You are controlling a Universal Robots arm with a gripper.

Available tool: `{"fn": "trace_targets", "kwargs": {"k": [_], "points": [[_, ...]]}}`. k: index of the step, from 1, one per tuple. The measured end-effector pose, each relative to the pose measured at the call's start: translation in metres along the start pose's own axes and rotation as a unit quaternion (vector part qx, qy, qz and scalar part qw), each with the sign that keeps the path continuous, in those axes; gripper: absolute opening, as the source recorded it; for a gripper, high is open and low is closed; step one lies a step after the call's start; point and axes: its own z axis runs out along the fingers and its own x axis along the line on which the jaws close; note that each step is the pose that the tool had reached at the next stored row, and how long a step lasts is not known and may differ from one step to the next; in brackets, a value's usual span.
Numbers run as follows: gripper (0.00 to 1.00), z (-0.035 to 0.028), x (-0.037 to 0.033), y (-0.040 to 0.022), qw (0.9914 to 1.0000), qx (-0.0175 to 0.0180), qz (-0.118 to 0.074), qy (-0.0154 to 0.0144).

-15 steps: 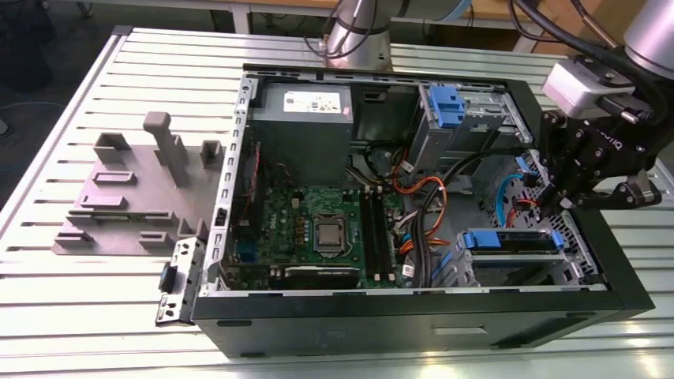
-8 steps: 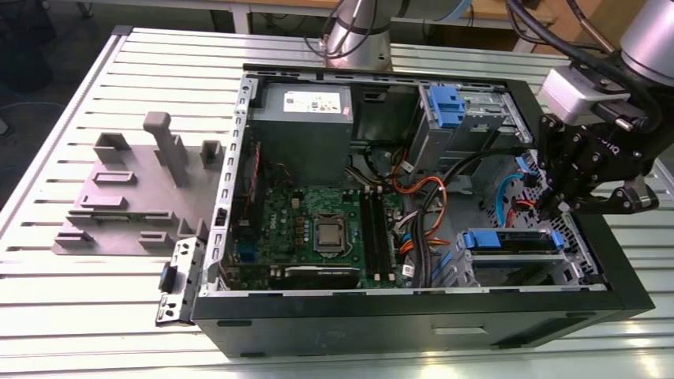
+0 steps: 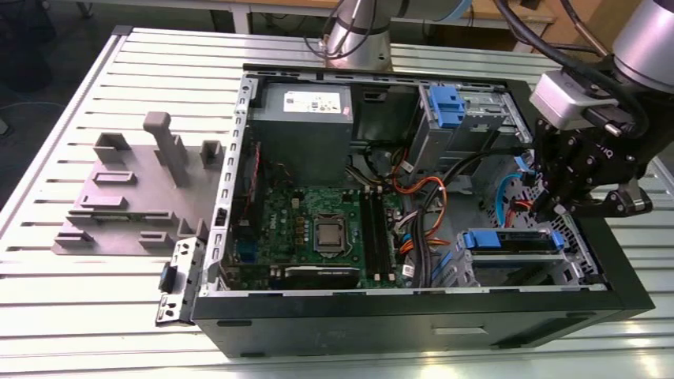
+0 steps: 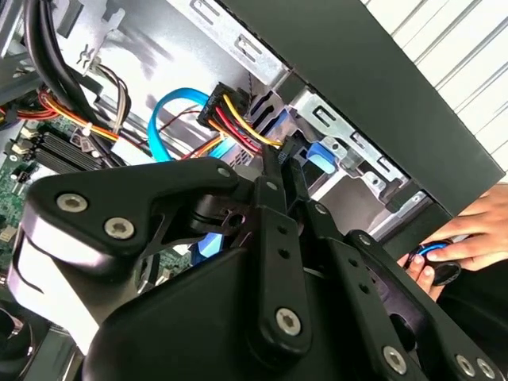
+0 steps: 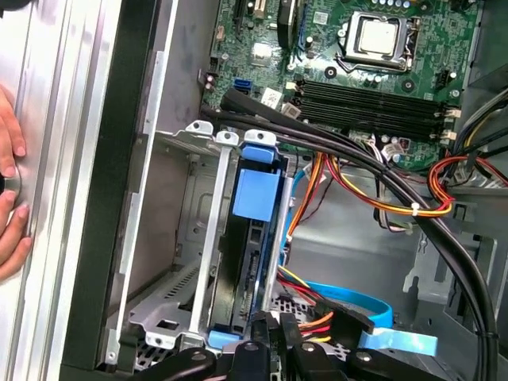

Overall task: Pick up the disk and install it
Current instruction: 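Insert the first disk wire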

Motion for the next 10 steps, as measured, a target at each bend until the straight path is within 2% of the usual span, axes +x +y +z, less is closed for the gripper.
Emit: {"fn": "trace_targets", "kwargs": {"k": [3,10], "points": [[0.18,0.0013,0.0036,0.0017,1.00000,0.0014,0.000,-0.0021],[0.18,0.0033,0.0071,0.0043,0.99993,0.0042,0.002,-0.0104]]}}
